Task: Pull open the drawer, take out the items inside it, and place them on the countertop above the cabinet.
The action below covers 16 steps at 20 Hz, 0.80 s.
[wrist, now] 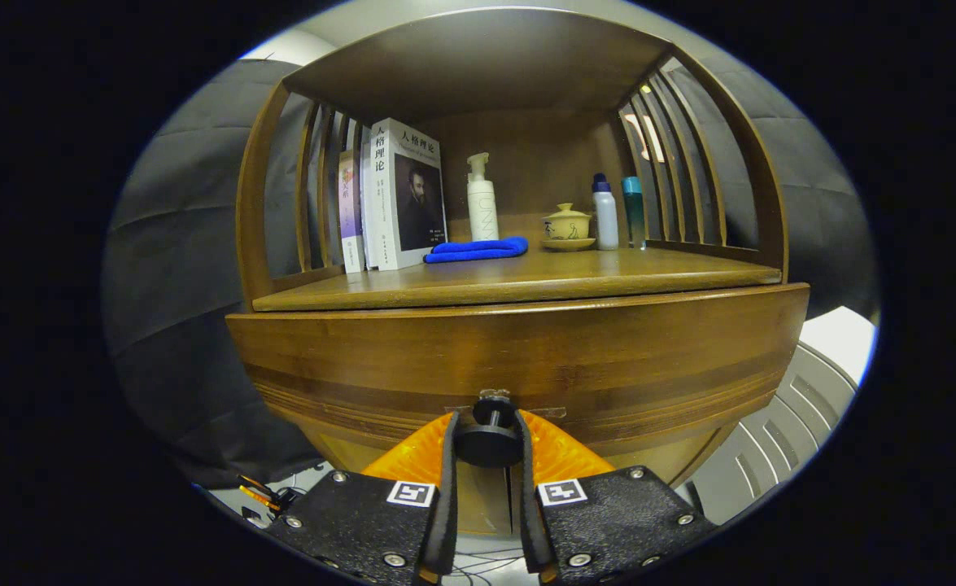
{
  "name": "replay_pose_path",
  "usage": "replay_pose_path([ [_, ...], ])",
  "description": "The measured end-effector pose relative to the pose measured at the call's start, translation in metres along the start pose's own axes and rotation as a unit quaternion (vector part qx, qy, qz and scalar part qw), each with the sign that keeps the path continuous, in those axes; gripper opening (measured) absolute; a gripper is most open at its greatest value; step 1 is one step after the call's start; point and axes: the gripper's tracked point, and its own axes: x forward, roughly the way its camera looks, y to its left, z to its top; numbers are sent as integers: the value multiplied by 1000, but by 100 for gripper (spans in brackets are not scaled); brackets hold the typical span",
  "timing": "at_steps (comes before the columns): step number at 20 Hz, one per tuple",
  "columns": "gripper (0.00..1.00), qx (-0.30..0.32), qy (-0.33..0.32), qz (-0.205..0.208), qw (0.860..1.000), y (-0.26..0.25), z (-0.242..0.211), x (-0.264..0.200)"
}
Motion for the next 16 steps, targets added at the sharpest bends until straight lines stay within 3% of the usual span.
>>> replay_pose_path([
  [16, 32, -30, -7, 42, 999, 7, -21, -83],
])
